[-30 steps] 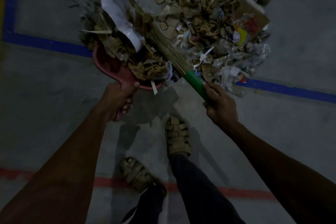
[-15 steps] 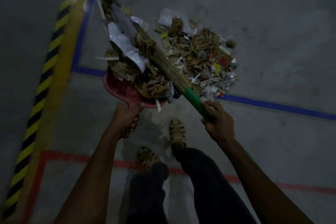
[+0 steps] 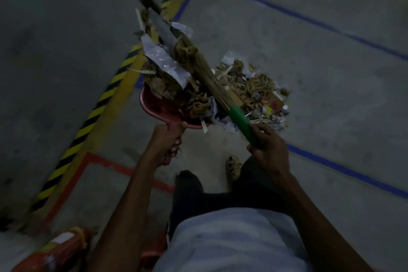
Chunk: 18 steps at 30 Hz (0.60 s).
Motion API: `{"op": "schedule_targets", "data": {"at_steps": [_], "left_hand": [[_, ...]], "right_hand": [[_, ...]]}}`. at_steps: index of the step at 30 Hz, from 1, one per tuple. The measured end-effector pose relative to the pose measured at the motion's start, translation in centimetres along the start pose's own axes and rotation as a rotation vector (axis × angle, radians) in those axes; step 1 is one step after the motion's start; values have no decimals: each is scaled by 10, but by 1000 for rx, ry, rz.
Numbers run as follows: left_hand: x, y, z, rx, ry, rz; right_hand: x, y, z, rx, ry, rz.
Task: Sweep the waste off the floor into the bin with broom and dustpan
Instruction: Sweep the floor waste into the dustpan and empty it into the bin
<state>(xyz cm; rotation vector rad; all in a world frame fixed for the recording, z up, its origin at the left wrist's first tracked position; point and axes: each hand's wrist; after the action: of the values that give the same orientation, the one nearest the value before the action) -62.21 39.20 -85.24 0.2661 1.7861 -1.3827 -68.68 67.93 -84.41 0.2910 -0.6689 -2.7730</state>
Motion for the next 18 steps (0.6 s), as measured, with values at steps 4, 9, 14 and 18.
{"op": "schedule_targets", "data": {"at_steps": [4, 9, 14, 18], "left_hand": [[-33, 20, -1, -150, -86, -32], [-70, 46, -23, -310, -235, -76], [-119, 80, -70, -405, -354, -119], [-157, 111, -110, -518, -459, -138]], "right_hand": [[4, 6, 12, -10, 98, 138], [31, -8, 38, -87, 139, 405], [33, -36, 69, -98, 207, 574], [29, -55, 81, -68, 295, 701]]}}
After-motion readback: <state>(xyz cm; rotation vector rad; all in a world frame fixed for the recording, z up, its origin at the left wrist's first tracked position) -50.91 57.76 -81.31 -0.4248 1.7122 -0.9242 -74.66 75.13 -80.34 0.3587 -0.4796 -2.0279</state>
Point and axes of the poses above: each hand's wrist, its own x-axis towards the middle knuckle, its own z-axis out of the back of the hand, y = z × x, and after that the axes turned 6 degrees about -x, right-handed
